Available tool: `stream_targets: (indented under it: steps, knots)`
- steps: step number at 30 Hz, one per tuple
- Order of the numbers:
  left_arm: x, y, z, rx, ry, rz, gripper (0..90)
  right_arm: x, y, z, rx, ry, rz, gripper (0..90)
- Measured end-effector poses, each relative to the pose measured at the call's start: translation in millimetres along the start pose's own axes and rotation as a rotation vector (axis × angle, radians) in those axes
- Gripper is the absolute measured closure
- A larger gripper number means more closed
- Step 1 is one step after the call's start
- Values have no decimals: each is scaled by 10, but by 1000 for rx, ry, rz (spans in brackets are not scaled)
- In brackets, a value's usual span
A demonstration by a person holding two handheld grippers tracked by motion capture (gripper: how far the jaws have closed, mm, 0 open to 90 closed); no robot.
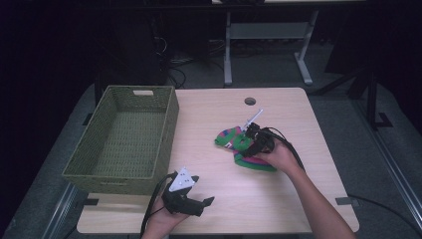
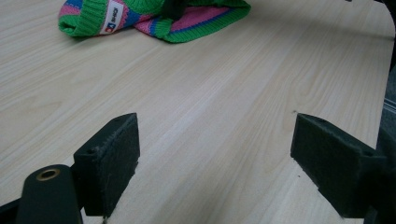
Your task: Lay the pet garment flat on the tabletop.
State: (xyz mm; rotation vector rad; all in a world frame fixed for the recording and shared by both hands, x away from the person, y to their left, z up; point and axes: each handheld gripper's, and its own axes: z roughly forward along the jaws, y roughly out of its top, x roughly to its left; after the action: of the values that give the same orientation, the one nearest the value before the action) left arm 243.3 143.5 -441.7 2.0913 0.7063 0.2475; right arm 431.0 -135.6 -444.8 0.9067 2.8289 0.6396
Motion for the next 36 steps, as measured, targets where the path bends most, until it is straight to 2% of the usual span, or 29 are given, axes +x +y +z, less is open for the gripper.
stream_targets:
  steps: [1,2,4,8,10,11,16,20,24,29,36]
  knots:
    - [0,0,0,0,0,0,153,0,0,0,0,0,0,342]
    - [1,-1,2,3,1,-1,153,34,3,21,13,-37,-36,372]
    - [-2,1,6,3,2,1,153,60,19,32,23,-67,-60,388]
    - [-9,4,14,7,2,3,153,69,32,32,22,-72,-41,451]
    - [-14,5,20,8,3,5,153,84,42,23,30,-79,-57,506]
    - [-14,5,20,8,3,5,153,84,42,23,30,-79,-57,506]
    - [-13,1,7,-1,5,-2,153,67,50,14,35,-98,-55,634]
    - [3,-2,-3,7,9,8,153,51,65,18,38,-109,-51,686]
    - [16,-5,-2,-3,8,-8,153,36,57,-10,30,-96,-41,725]
    - [16,-3,7,-2,9,-8,153,-57,10,-139,-32,-33,23,732]
    - [17,0,-7,2,14,1,153,-115,-40,-349,-87,-17,62,732]
